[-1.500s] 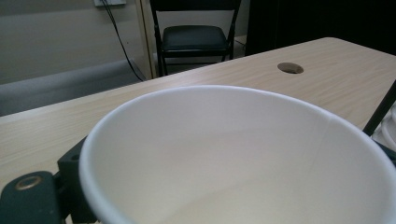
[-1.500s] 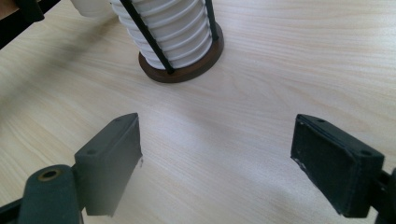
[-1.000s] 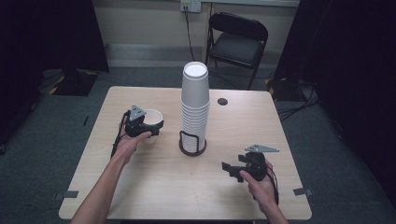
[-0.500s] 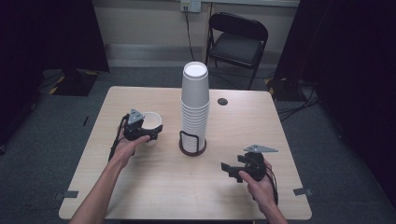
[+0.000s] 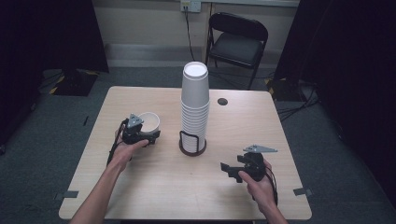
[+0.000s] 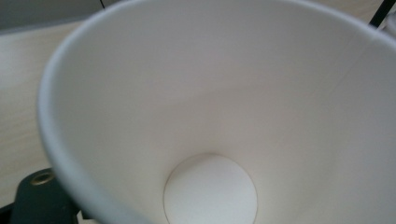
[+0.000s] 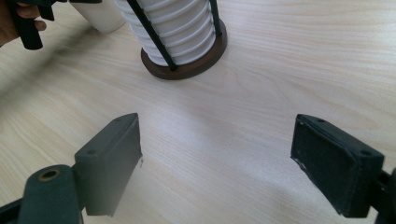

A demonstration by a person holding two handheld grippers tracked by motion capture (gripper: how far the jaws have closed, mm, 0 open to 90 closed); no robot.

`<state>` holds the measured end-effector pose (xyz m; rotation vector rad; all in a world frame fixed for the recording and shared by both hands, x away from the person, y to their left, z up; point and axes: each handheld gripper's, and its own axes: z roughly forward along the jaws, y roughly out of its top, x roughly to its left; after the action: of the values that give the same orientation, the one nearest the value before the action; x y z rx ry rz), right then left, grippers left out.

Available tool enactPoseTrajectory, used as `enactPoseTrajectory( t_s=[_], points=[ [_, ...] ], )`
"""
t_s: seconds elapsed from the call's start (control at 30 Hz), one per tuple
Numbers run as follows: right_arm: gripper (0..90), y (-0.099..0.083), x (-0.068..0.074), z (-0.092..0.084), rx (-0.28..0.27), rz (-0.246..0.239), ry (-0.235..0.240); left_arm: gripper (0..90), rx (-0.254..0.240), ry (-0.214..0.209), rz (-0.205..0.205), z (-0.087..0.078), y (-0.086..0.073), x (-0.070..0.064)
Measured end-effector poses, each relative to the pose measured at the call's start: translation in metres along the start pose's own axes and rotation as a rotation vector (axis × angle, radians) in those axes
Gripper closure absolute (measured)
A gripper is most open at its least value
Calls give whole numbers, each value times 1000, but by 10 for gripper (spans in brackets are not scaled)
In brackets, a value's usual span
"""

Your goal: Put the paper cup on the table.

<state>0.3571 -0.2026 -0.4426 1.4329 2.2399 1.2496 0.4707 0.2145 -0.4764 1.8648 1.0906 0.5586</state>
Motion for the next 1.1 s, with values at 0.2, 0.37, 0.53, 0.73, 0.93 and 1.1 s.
enactPoseTrajectory(
  t_s=[0.2,0.37,0.53,0.73,0.93,1.1],
  points=[
    [155,0,-1,0,-2,0,-2,157,47,19,-7,2,-7,0],
    [156,0,-1,0,0,-1,-1,157,65,31,19,-2,-11,-3],
    [156,0,0,-1,0,1,-4,157,67,26,15,-10,-11,-3],
    [156,0,-2,-2,-2,4,-9,158,93,-3,37,-26,-13,-7],
    [156,0,-1,-2,-5,3,-9,157,70,-7,47,-44,-19,-8],
    [155,0,-1,-2,-8,0,-9,157,32,-19,66,-63,-14,-18]
  ],
)
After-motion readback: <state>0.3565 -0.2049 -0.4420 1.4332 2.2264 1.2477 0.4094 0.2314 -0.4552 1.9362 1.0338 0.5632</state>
